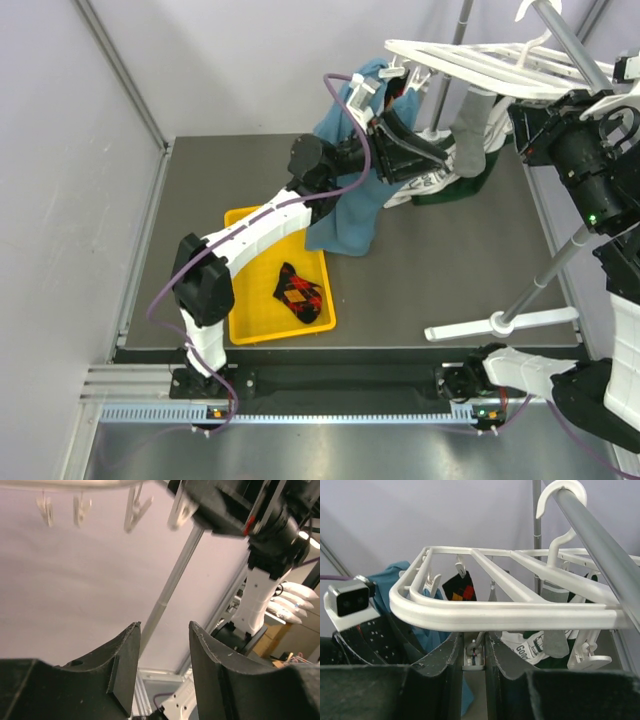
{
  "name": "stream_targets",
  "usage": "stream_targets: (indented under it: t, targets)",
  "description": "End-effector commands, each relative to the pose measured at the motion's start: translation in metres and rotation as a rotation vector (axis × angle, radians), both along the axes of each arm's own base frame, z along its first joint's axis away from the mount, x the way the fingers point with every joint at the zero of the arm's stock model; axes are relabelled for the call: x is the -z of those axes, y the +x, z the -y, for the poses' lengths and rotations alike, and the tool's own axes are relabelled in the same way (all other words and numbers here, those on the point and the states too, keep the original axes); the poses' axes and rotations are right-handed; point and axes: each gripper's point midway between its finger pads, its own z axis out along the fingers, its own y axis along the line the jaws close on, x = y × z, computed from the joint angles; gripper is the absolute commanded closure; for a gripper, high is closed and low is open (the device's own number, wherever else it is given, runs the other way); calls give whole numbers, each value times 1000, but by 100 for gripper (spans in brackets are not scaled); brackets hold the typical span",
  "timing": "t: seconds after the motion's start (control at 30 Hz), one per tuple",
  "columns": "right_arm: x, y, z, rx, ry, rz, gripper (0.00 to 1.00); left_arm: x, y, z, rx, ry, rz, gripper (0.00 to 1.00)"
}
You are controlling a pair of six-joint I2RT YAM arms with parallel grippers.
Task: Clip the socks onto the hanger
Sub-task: Open the clamp at the hanger.
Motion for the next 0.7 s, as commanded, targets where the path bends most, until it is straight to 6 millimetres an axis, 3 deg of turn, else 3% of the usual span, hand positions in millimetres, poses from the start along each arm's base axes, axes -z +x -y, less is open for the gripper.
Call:
stream_targets:
  t: [0.0,0.03,0.2,0.3,0.37,0.47,0.57,0.6,0.67]
  targets:
    - [2,2,3,15,-13,3,100,-1,-16,-14,-8,-76,56,51]
    - [2,2,3,19,-15,3,100,22,-11,-10,-23,-29,25,51]
    - [8,4,4,25,-26,-11,100,80,2,-3,-166,201,63,51]
    - [12,5,3,27,-28,-16,100,107,29,-6,-332,323,87,51]
    - [14,6,3,29,-27,-21,100,138,43,-10,-415,448,87,51]
    - [17,8,2,29,-30,-29,100,158,66,-25,-595,540,88,52]
    - [18,10,1,29,-30,-34,100,167,90,-53,-812,607,53,54]
    - [18,10,2,31,-32,-34,100,173,110,-74,-969,639,3,55]
    - [18,12,1,32,-28,-36,100,158,110,-90,-1045,598,-22,53]
